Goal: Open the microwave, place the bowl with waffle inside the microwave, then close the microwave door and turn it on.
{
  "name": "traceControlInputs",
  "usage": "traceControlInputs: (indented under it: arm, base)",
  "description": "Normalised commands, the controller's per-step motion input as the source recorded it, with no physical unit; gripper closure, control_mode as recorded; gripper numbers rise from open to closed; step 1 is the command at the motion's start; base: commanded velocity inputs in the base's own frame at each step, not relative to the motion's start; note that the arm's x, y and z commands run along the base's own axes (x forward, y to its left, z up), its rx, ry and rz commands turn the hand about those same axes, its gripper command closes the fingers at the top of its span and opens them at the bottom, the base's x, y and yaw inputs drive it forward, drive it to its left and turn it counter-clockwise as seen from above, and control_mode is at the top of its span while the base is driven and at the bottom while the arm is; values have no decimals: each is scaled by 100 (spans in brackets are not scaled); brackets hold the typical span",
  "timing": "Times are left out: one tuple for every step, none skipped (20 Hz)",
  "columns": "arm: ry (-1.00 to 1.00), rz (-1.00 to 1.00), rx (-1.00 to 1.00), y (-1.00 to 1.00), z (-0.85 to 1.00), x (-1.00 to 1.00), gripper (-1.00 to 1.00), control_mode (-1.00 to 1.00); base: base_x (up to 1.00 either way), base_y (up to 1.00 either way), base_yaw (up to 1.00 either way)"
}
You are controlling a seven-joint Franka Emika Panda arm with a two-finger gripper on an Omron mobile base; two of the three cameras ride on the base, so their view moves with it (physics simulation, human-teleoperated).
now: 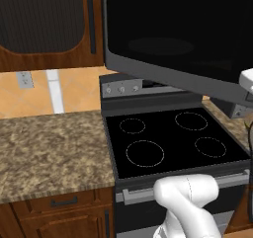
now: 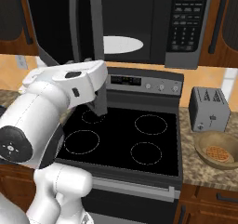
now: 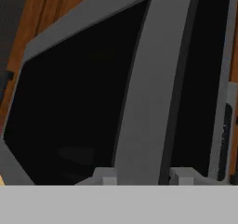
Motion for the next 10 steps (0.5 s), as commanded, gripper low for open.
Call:
traceControlInputs:
  arm:
    - [0,-1,-9,100,4,-48,100,-100]
    - [0,-1,-9,100,5,-34,100,-100]
    - [5,-1,-9,100,5,-9,100,-100]
    - [13,0,-5,100,9,0,100,-100]
    - [14,0,-3,100,10,0,100,-100]
    - [11,0,-3,100,14,0,100,-100]
    - [7,0,-5,100,15,-4,100,-100]
    - [7,0,-5,100,18,-6,100,-100]
    - [9,0,-5,100,21,-4,100,-100]
    - [16,0,-5,100,22,0,100,-100]
  base:
    - [0,0,0]
    - [0,0,0]
    - [0,0,0]
    - [0,0,0]
    - [0,0,0]
    - [0,0,0]
    - [0,0,0]
    - [0,0,0]
    - [0,0,0]
    - [0,0,0]
